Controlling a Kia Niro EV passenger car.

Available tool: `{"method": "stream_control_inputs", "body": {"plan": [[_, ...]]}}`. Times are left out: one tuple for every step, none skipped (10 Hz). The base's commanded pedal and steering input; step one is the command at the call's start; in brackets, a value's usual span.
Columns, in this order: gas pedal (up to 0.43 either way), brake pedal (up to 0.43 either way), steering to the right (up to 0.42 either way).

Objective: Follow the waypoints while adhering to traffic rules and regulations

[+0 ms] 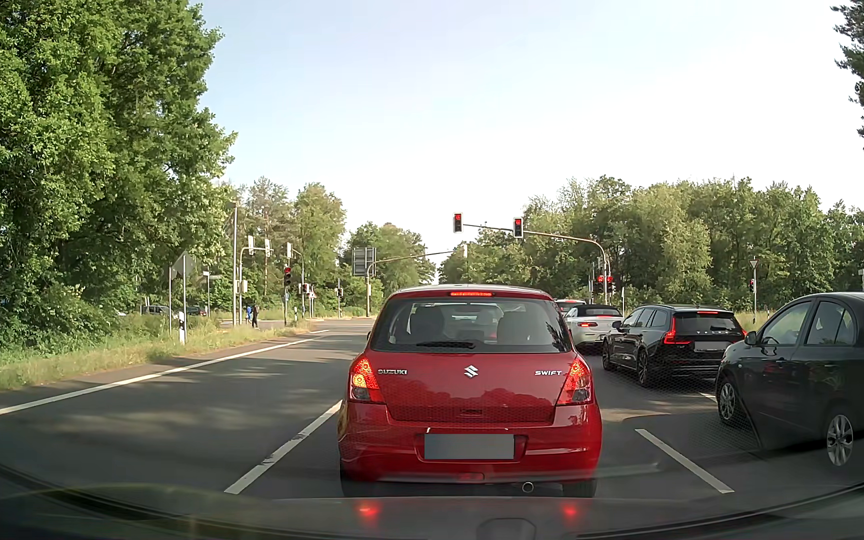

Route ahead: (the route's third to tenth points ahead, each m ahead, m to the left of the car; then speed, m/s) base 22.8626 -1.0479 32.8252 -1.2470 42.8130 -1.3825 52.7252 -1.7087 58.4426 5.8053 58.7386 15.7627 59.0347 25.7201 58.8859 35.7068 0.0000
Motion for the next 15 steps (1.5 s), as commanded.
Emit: {"method": "stream_control_inputs", "body": {"plan": [[0.000,0.268,0.000],[0.000,0.268,0.000],[0.000,0.268,0.000],[0.000,0.268,0.000],[0.000,0.268,0.000],[0.000,0.268,0.000],[0.000,0.268,0.000],[0.000,0.268,0.000],[0.000,0.268,0.000],[0.000,0.268,0.000],[0.000,0.268,0.000],[0.000,0.268,0.000],[0.000,0.268,0.000],[0.000,0.268,0.000],[0.000,0.268,0.000]]}}
